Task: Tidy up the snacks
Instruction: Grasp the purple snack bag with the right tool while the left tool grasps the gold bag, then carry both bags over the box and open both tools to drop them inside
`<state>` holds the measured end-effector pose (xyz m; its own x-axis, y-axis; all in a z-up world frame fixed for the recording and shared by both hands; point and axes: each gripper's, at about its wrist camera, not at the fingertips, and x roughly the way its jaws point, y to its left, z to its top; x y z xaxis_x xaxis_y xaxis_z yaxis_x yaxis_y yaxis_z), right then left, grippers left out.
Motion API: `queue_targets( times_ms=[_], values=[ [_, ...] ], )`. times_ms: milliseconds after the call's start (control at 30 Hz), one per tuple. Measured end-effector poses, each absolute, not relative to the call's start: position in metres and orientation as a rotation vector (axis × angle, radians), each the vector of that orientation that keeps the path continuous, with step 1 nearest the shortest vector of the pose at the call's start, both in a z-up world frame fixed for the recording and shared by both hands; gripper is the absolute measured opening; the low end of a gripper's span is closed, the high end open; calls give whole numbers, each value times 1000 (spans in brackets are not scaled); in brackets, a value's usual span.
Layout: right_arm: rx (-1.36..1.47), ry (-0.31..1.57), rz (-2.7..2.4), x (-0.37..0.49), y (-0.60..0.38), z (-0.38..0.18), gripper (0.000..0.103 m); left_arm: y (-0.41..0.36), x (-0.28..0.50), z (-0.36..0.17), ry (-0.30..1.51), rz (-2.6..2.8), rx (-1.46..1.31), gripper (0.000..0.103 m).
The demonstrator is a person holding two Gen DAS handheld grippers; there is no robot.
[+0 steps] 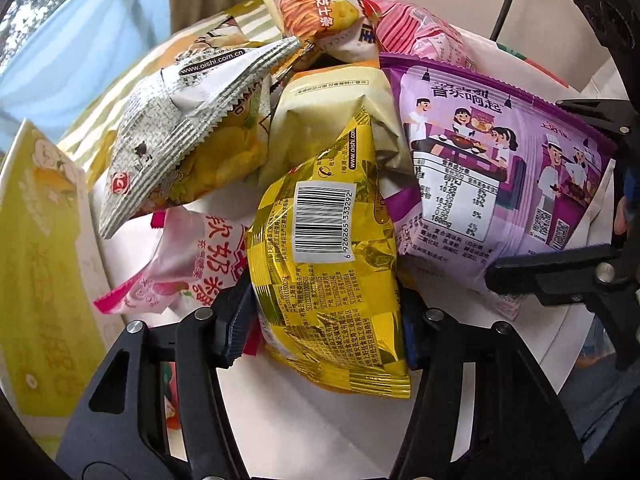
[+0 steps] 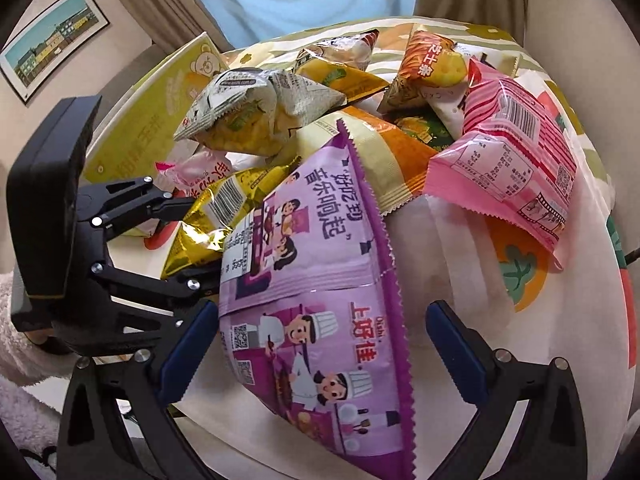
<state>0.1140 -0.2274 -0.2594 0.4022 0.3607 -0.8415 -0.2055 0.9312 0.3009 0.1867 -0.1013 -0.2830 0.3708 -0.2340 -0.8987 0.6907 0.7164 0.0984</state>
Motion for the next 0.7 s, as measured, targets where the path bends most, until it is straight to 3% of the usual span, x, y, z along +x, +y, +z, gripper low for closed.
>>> queue_targets(
  times_ms=[67, 167, 433, 700],
  values=[
    [141, 1096, 363, 112, -226, -259, 96, -103, 186, -282, 1032, -621, 509, 54],
    [123, 1086, 389, 110, -224, -256, 70, -103, 181, -280, 1029, -614, 503, 54],
    [98, 1077, 402, 97, -223, -248, 56, -101, 179, -261, 1021, -570, 469, 54],
    [99, 1031, 420, 81, -228, -225, 56, -96, 168, -233, 990, -505, 407, 54]
  ],
)
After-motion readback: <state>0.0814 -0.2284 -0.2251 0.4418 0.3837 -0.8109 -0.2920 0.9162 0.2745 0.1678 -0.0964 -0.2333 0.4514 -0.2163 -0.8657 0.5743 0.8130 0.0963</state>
